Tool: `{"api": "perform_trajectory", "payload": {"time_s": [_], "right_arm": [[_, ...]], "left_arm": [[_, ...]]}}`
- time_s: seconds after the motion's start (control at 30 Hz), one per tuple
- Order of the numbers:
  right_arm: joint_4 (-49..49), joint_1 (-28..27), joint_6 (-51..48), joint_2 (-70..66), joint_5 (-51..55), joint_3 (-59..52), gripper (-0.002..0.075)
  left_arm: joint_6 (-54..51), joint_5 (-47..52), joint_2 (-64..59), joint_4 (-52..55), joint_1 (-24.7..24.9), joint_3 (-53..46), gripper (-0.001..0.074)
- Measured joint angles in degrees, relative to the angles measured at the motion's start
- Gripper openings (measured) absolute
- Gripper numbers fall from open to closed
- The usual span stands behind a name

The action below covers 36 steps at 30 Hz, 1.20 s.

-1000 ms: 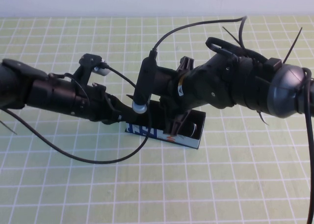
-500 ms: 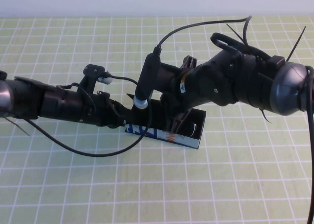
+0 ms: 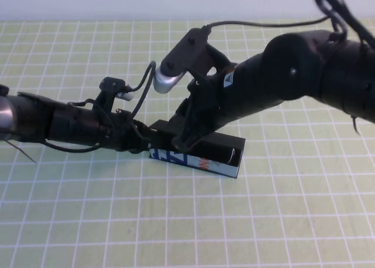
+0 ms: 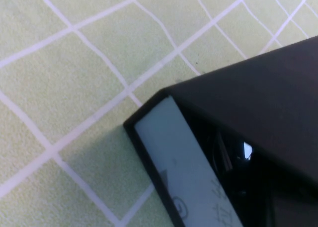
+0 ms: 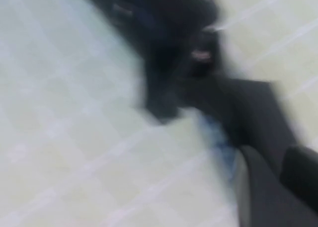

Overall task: Take glasses out of glasses case
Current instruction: Pick up the glasses from the glasses case

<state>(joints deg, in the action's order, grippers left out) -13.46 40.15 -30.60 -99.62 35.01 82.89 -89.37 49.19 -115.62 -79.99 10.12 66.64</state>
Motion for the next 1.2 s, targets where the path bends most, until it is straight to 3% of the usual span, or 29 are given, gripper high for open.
{"api": "perform_trajectory", "payload": {"time_s": [0.07, 0.2, 0.57, 1.2], "right_arm": [[-5.36, 0.0, 1.58, 0.62, 3.87, 0.0, 0.005], [-7.44, 0.0, 9.2, -0.75, 9.11, 0.0, -0.0003], [7.96, -0.05, 28.42, -8.59, 7.77, 0.0, -0.0015], [9.06, -7.33, 31.71, -9.22, -3.42, 1.66, -0.0016]], "left_arm": [[0.0, 0.0, 0.0, 0.0, 0.0, 0.0, -0.0004], [0.23, 0.0, 0.0, 0.0, 0.0, 0.0, -0.0004], [0.61, 0.19, 0.0, 0.0, 0.0, 0.0, -0.0004], [1.62, 1.35, 0.0, 0.88, 0.0, 0.0, -0.0004]]}}
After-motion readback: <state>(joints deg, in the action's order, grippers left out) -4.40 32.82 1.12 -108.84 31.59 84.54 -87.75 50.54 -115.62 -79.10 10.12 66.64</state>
